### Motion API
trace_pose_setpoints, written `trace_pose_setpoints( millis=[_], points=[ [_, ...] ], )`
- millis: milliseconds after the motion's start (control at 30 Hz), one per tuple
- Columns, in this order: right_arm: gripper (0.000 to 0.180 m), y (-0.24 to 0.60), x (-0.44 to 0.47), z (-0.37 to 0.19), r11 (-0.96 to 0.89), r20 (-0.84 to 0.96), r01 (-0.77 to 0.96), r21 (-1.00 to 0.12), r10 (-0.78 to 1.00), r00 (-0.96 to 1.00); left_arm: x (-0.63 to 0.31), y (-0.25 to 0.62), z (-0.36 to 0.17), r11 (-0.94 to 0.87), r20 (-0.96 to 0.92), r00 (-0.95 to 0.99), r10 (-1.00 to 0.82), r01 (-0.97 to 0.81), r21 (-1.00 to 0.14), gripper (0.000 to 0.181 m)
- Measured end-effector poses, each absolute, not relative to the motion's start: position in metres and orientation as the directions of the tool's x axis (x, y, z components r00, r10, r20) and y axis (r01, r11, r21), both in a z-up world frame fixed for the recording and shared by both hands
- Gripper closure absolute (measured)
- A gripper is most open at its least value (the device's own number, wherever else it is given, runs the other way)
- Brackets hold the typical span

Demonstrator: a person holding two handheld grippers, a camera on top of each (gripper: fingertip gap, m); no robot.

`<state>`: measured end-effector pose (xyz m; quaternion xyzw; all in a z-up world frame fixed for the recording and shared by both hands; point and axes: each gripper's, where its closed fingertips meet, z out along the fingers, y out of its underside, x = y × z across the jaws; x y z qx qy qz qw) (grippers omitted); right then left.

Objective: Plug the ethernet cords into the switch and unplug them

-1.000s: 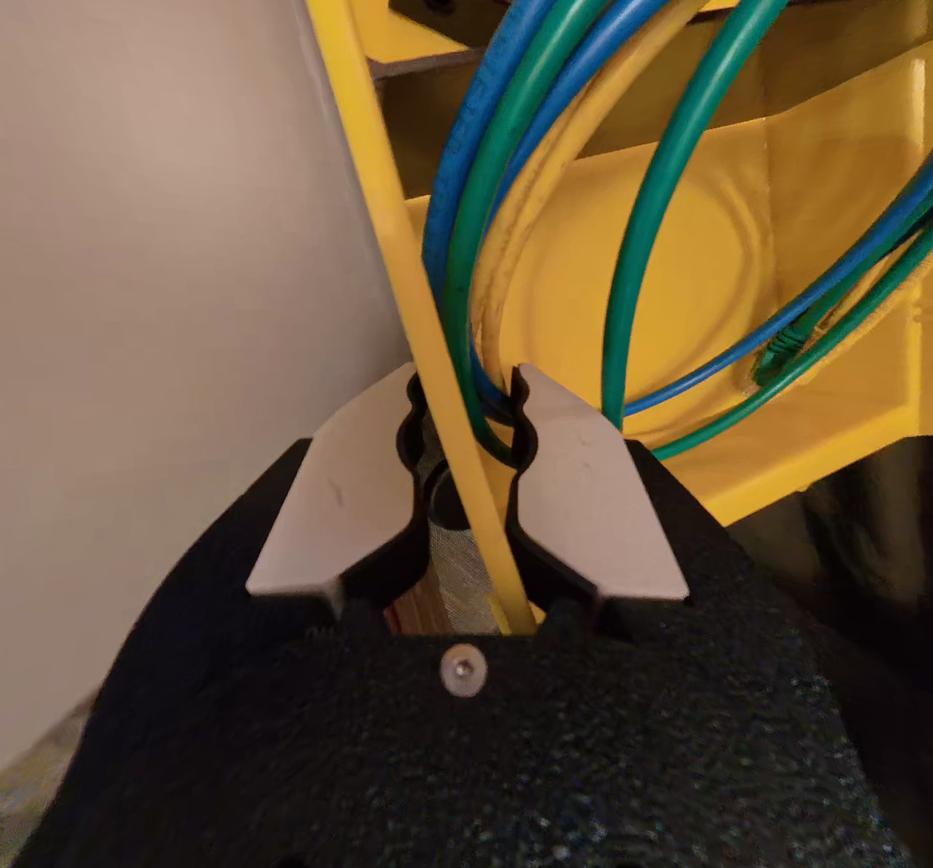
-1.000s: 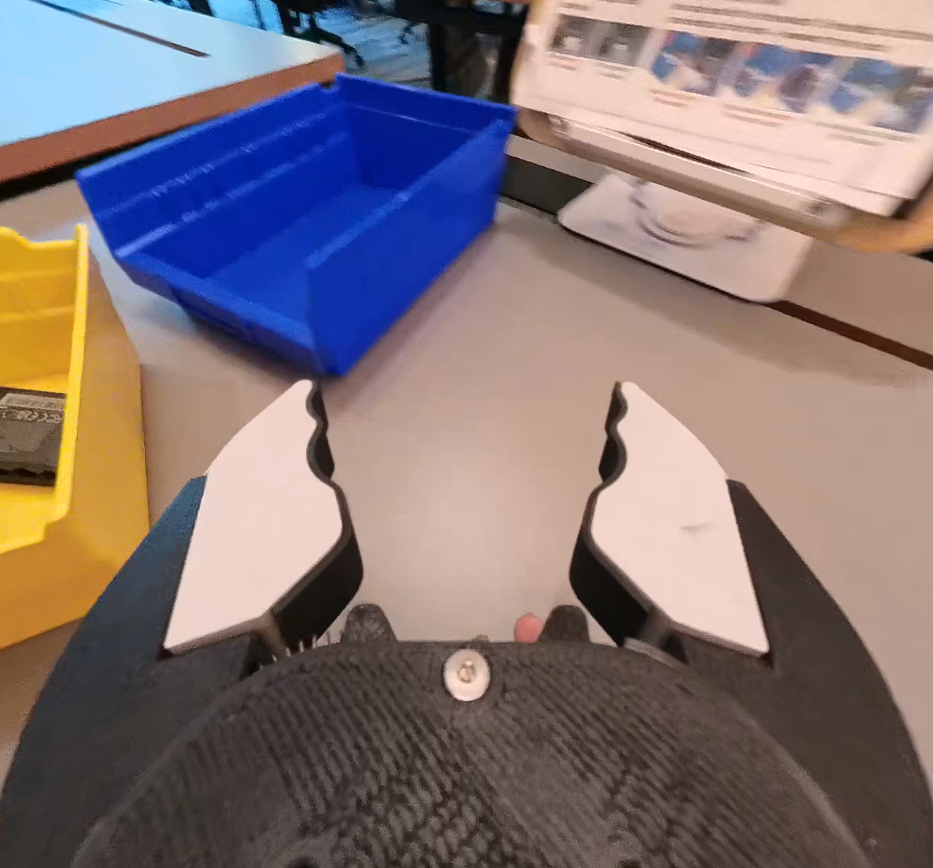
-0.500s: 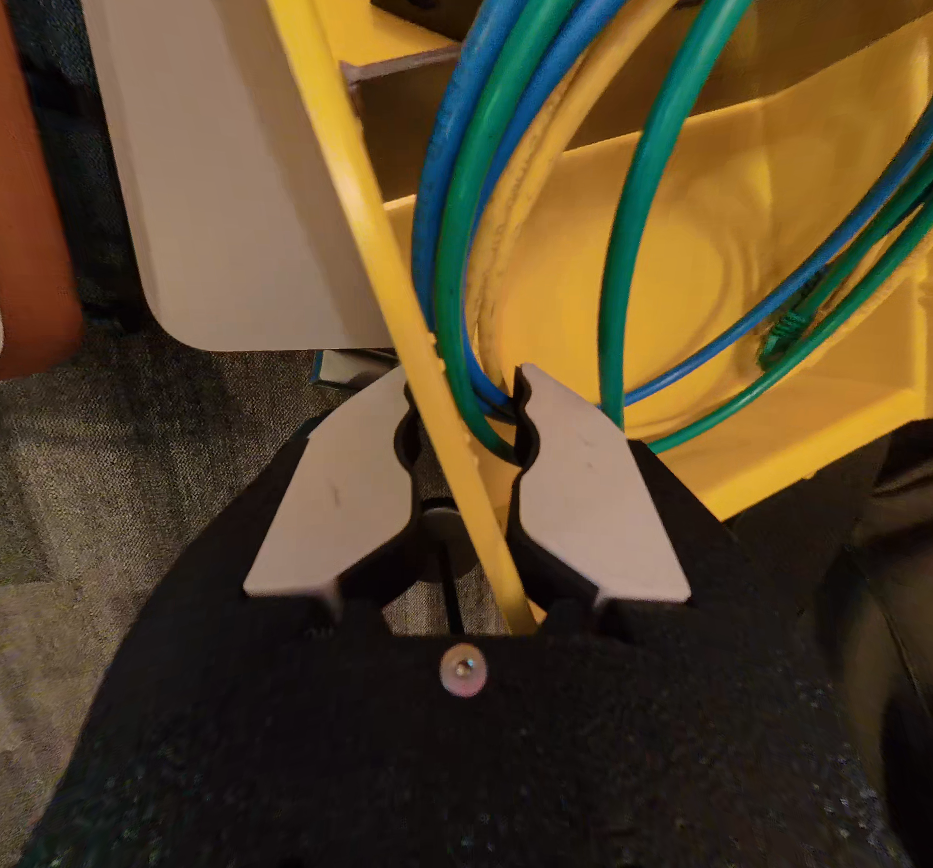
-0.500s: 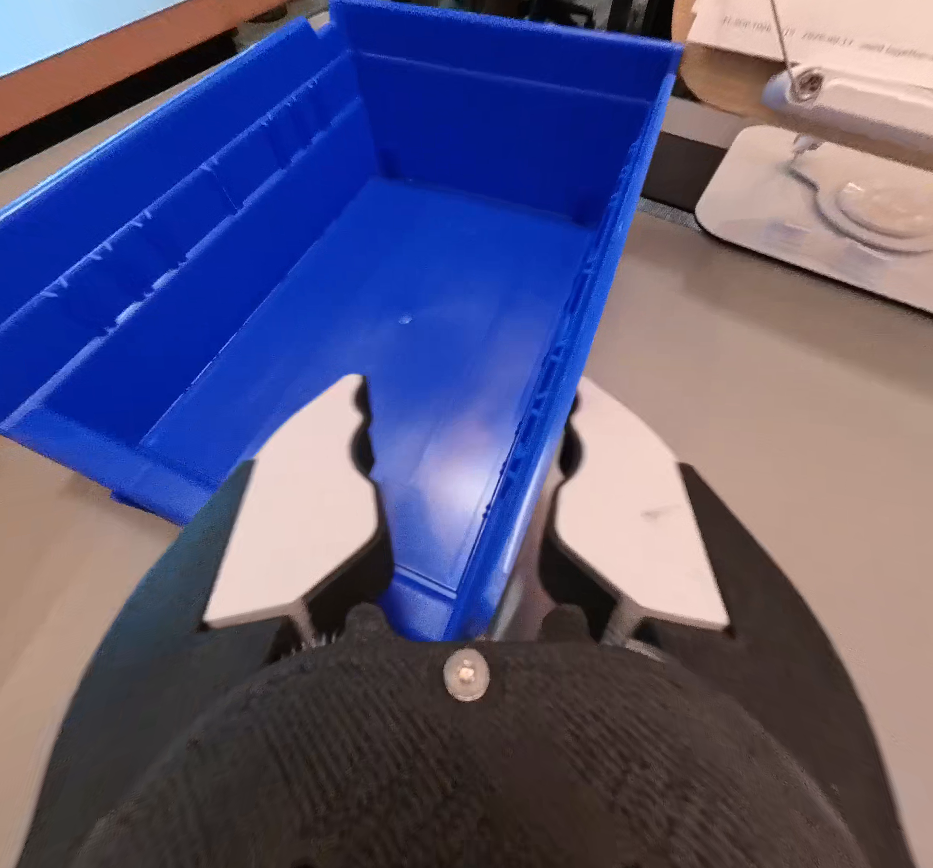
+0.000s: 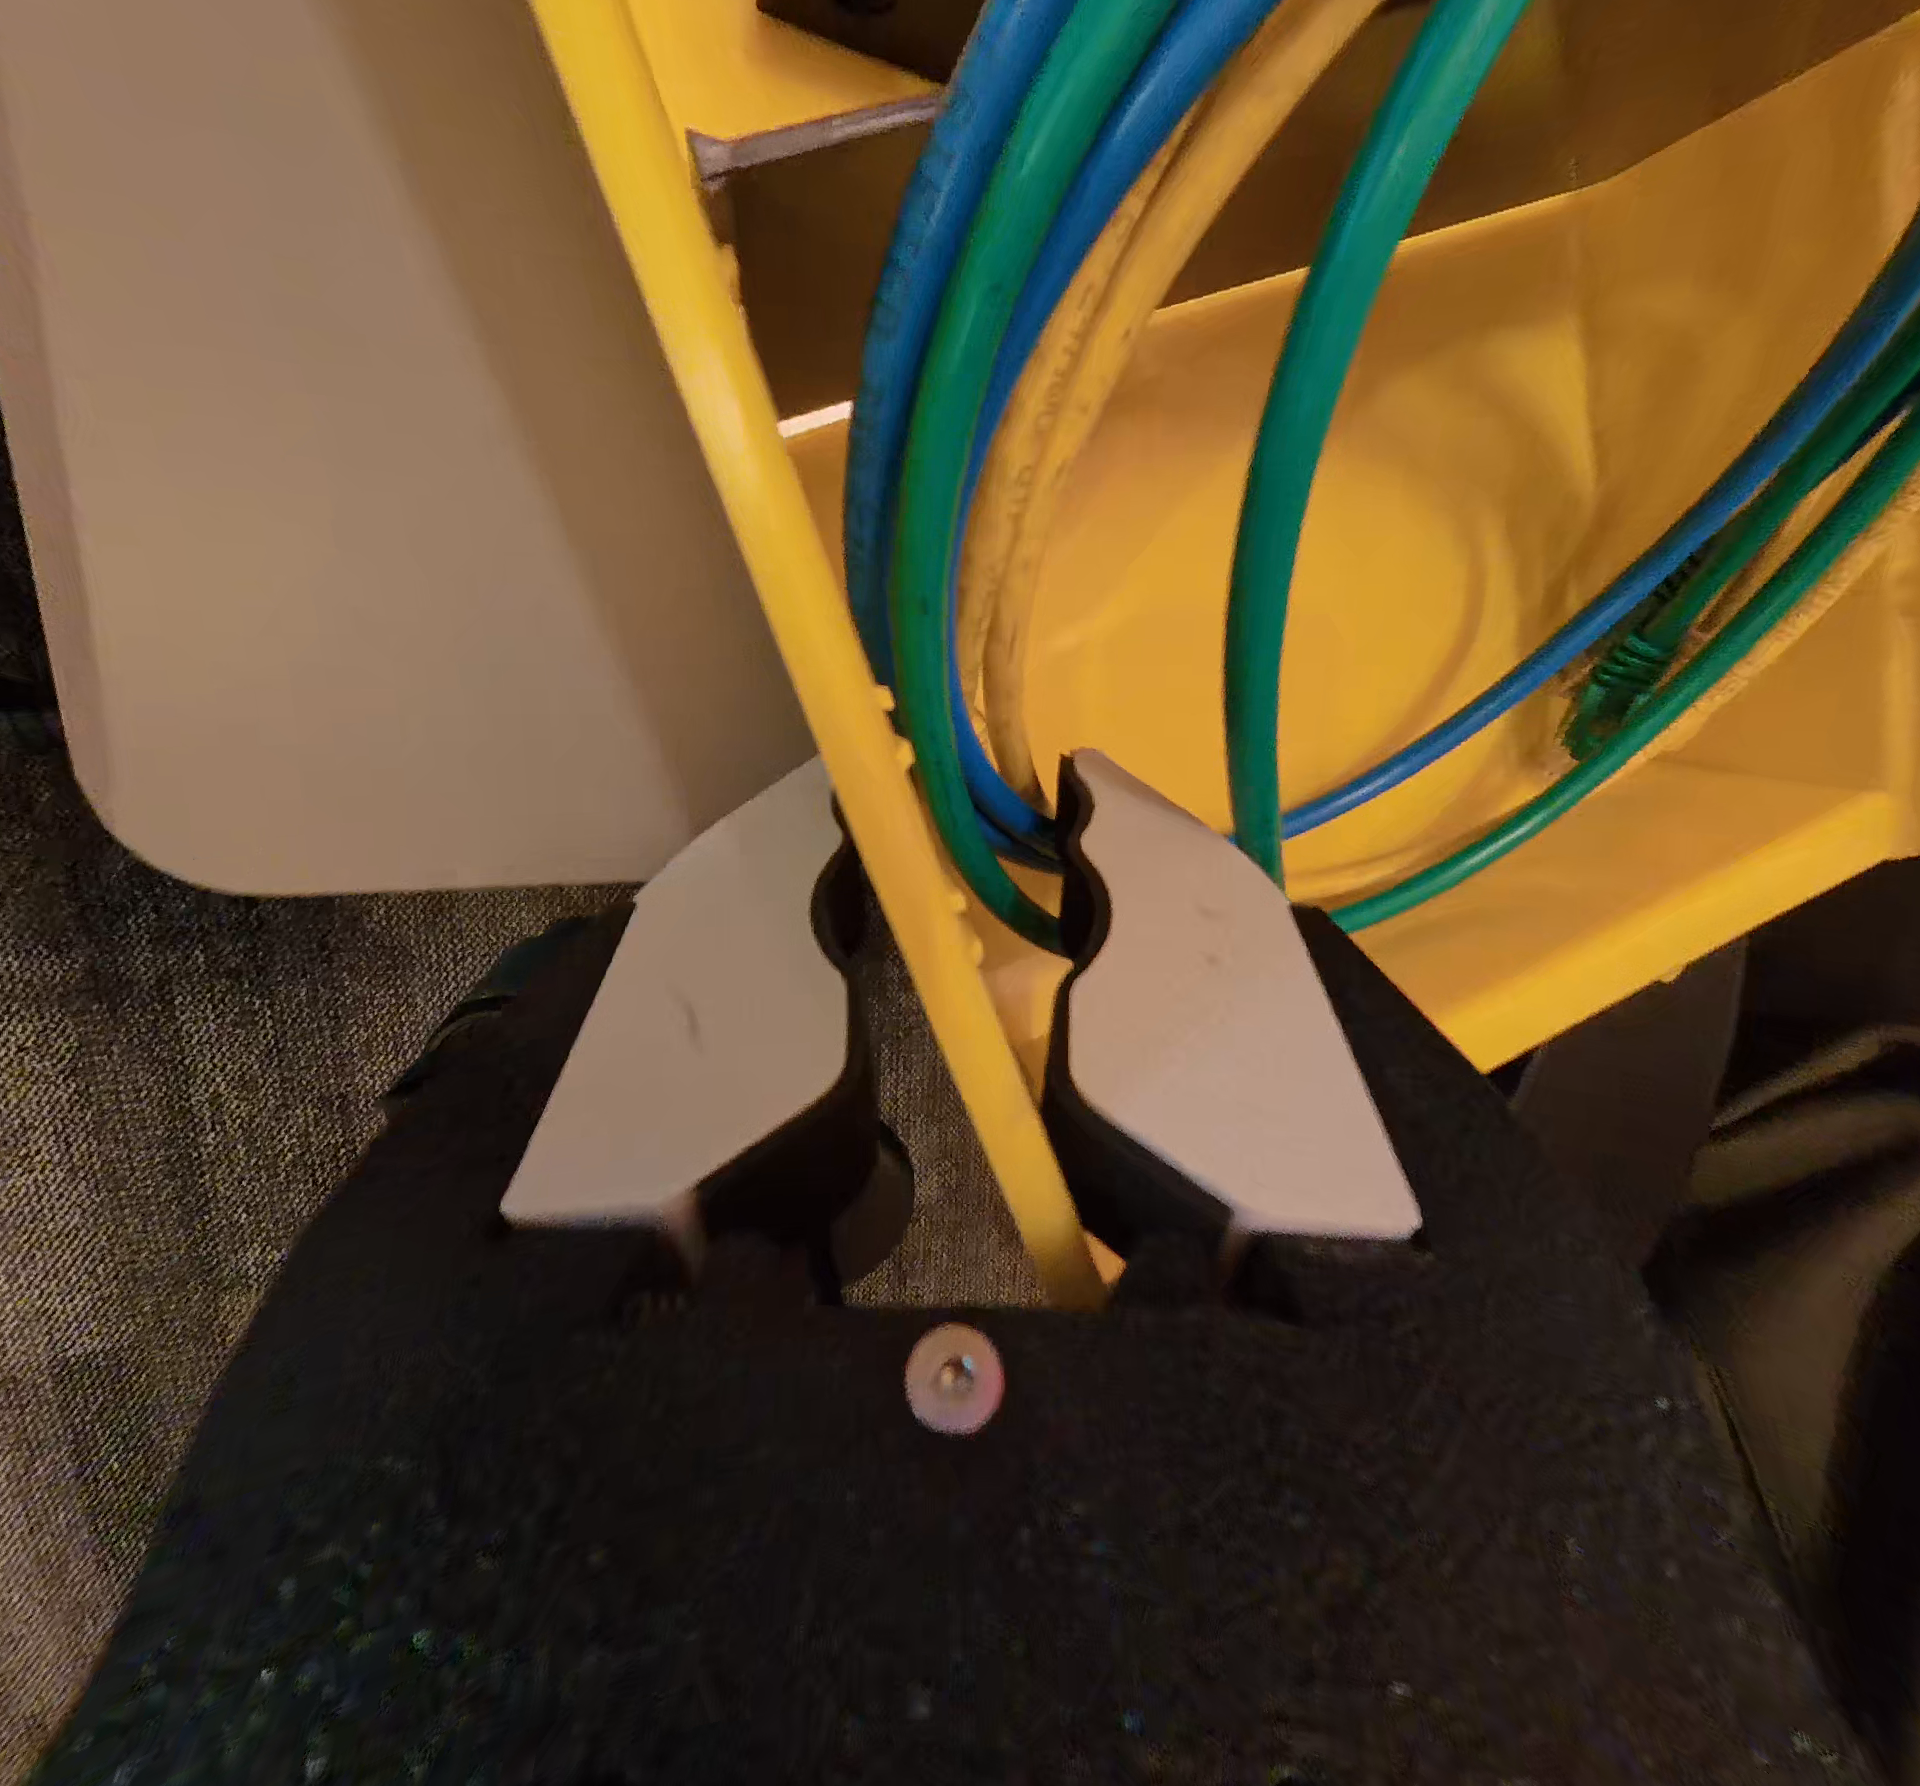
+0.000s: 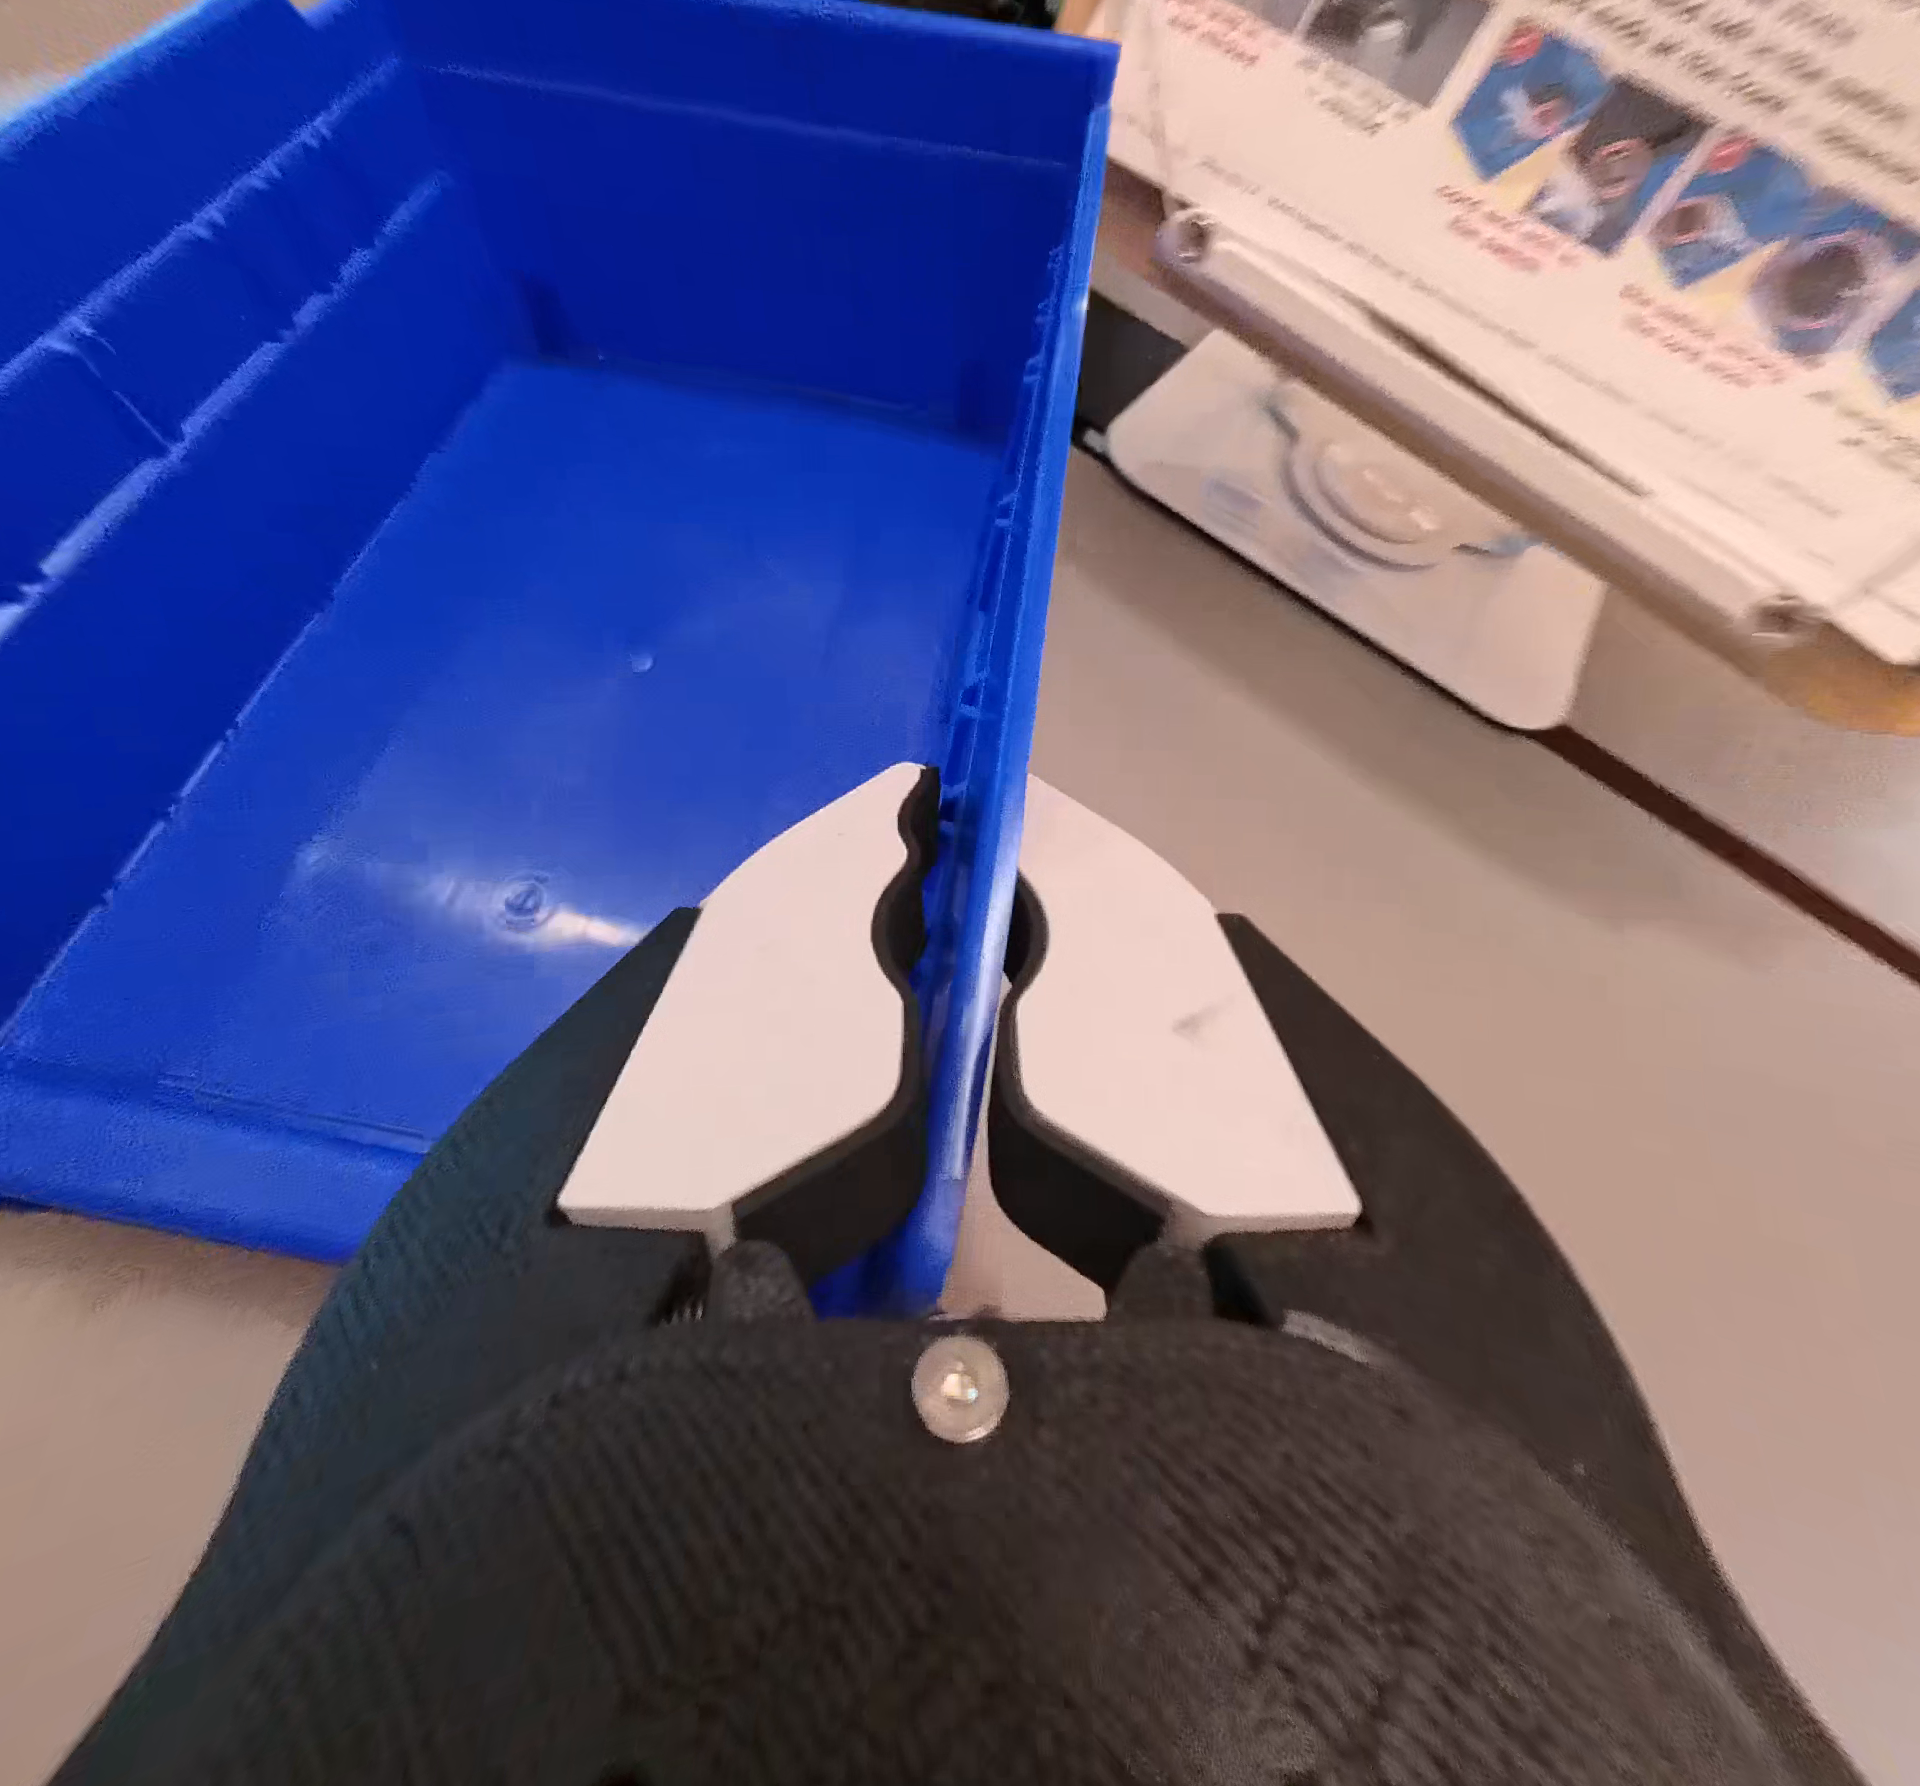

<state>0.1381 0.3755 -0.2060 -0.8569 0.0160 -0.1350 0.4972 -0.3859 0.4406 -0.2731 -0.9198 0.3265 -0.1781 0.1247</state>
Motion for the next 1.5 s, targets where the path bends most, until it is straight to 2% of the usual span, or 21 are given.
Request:
trace_pose_setpoints(
  millis=[100, 333, 500, 633, 733, 900, 967, 1100, 1367, 1467, 1500],
  points=[
    [0.172, 0.322, 0.17, -0.183, -0.475, 0.272, 0.163, -0.865, -0.171, 0.947, -0.368, 0.449, -0.271, -0.754, 0.247, 0.721, -0.647, -0.557, -0.349, 0.146],
    [0.172, 0.15, 0.287, -0.149, -0.364, 0.17, 0.012, -0.931, -0.408, 0.897, -0.302, 0.473, -0.268, -0.711, 0.222, 0.683, -0.695, -0.61, -0.349, 0.146],
    [0.173, 0.039, 0.373, -0.155, -0.335, 0.125, -0.112, -0.935, -0.612, 0.781, -0.242, 0.5, -0.266, -0.696, 0.245, 0.656, -0.714, -0.626, -0.353, 0.144],
    [0.173, -0.01, 0.42, -0.18, -0.326, 0.068, -0.233, -0.916, -0.698, 0.713, -0.195, 0.518, -0.269, -0.682, 0.261, 0.632, -0.729, -0.642, -0.35, 0.144],
    [0.173, -0.025, 0.442, -0.204, -0.322, 0.024, -0.314, -0.893, -0.732, 0.681, -0.164, 0.53, -0.274, -0.676, 0.277, 0.618, -0.736, -0.65, -0.346, 0.144],
    [0.173, -0.024, 0.461, -0.232, -0.362, 0.044, -0.34, -0.868, -0.738, 0.673, -0.123, 0.547, -0.281, -0.653, 0.286, 0.588, -0.757, -0.662, -0.367, 0.145],
    [0.173, -0.018, 0.467, -0.234, -0.332, 0.011, -0.353, -0.874, -0.742, 0.671, -0.111, 0.555, -0.281, -0.649, 0.291, 0.58, -0.761, -0.665, -0.371, 0.145],
    [0.172, -0.004, 0.481, -0.233, -0.377, 0.079, -0.322, -0.868, -0.747, 0.661, -0.093, 0.573, -0.281, -0.626, 0.287, 0.557, -0.78, -0.684, -0.375, 0.146],
    [0.171, 0.026, 0.496, -0.234, -0.386, 0.085, -0.317, -0.866, -0.739, 0.668, -0.073, 0.594, -0.282, -0.608, 0.284, 0.537, -0.794, -0.698, -0.378, 0.146],
    [0.163, 0.03, 0.49, -0.231, -0.379, 0.076, -0.295, -0.877, -0.716, 0.694, -0.072, 0.592, -0.282, -0.592, 0.288, 0.518, -0.806, -0.712, -0.378, 0.144],
    [0.155, 0.026, 0.487, -0.225, -0.354, 0.071, -0.282, -0.892, -0.724, 0.686, -0.073, 0.591, -0.28, -0.582, 0.289, 0.505, -0.813, -0.719, -0.379, 0.142]
  ],
)
